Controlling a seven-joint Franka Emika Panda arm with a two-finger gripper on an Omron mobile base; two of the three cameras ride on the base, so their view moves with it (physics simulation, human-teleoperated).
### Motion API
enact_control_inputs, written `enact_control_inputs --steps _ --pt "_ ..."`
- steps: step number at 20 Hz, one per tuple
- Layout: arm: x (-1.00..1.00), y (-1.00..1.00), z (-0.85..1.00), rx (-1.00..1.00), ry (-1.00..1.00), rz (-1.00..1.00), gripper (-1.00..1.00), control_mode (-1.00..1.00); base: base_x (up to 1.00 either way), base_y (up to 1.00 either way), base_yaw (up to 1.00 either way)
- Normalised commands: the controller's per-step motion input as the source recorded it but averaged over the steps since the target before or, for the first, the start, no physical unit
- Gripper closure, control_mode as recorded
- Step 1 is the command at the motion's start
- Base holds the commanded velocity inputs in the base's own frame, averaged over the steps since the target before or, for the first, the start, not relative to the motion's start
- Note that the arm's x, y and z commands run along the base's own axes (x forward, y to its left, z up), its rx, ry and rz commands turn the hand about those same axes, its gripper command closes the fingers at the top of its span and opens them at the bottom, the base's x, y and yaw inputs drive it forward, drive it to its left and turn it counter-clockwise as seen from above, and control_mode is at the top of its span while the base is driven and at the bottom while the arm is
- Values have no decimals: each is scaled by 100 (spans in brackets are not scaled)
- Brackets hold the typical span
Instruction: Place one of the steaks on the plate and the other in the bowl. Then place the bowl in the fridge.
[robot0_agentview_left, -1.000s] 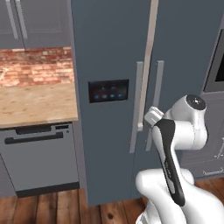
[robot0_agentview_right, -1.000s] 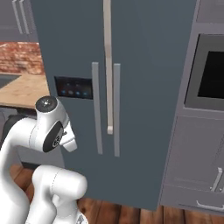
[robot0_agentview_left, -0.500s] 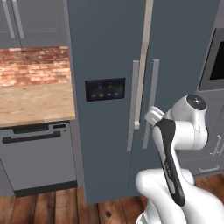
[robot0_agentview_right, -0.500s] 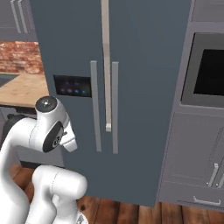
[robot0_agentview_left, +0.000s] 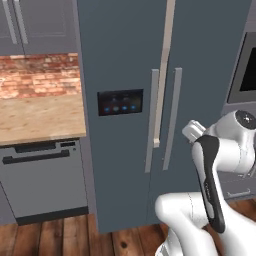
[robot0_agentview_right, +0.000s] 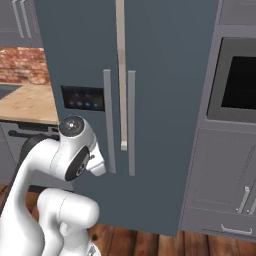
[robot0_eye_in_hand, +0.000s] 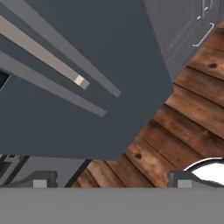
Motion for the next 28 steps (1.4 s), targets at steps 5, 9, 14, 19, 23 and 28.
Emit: enact_control_inputs --steps 5,9,14,19,23,28 --pt "1 -44 -2 -2 -5 0 -100 -100 0 0 0" --pt "21 -18 -3 -11 0 3 -100 -100 0 0 0" --pt "42 -1 -3 -19 0 8 -100 -100 0 0 0" --pt "23 -1 0 -23 -2 15 -100 -100 0 0 0" --pt "0 -13 0 -20 -7 17 -100 -100 0 0 0" --pt "-1 -14 0 -5 -4 20 -100 -100 0 0 0"
